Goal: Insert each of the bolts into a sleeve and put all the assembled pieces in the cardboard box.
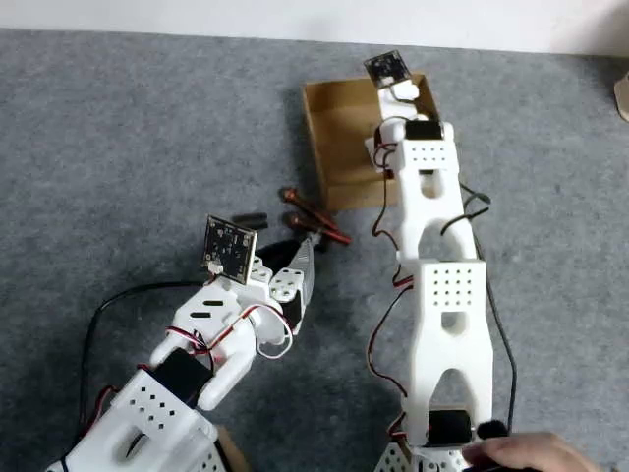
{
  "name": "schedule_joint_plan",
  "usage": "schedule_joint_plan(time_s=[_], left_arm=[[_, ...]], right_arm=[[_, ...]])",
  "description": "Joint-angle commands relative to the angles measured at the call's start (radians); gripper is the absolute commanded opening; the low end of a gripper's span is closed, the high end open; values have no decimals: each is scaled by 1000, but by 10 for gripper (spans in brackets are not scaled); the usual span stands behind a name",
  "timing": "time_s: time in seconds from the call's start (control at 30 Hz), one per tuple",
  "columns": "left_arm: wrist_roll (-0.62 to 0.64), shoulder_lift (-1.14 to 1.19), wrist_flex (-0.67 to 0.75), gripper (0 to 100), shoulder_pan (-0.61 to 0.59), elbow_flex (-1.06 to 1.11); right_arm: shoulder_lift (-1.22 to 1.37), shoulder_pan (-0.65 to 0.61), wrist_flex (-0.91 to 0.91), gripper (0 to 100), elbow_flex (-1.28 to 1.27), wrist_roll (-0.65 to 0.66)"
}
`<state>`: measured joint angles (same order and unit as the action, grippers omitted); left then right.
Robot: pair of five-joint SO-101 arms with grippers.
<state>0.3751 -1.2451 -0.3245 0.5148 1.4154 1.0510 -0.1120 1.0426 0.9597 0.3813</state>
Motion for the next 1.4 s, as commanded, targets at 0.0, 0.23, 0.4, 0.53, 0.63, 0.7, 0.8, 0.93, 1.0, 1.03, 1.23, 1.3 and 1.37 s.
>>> schedule_joint_plan(time_s=[0.0, 0.23, 0.4, 0.53, 0.63, 0.7, 0.8, 0.93, 1.0, 1.03, 1.23, 1.3, 1.37], left_arm=[[-11, -21, 26, 8, -12, -8], [-11, -21, 26, 8, -12, -8], [-11, -21, 26, 8, -12, -8], [-11, -21, 26, 8, -12, -8], [-11, -21, 26, 8, -12, -8], [-11, -21, 26, 8, -12, -8], [-11, -21, 26, 8, -12, -8], [-11, -21, 26, 8, -12, -8], [-11, -21, 26, 8, -12, -7], [-11, -21, 26, 8, -12, -7], [12, -21, 26, 8, -7, -7], [40, -21, 26, 8, -10, -10], [41, -21, 26, 8, -12, -12]], right_arm=[[-1, 7, -7, 250, 16, -9], [-10, 5, -4, 266, 35, -34], [-8, 7, 12, 266, 122, -63], [-8, 5, 73, 266, 176, -63], [-5, 4, 110, 266, 237, -63], [-7, 4, 137, 266, 269, -63], [-8, 4, 176, 266, 320, -63], [-8, 4, 236, 266, 400, -64], [-8, 1, 272, 266, 443, -91], [-8, 1, 292, 266, 467, -104], [-10, -7, 435, 177, 627, -160], [-10, -7, 479, 140, 684, -183], [-10, -10, 530, 132, 728, -187]])
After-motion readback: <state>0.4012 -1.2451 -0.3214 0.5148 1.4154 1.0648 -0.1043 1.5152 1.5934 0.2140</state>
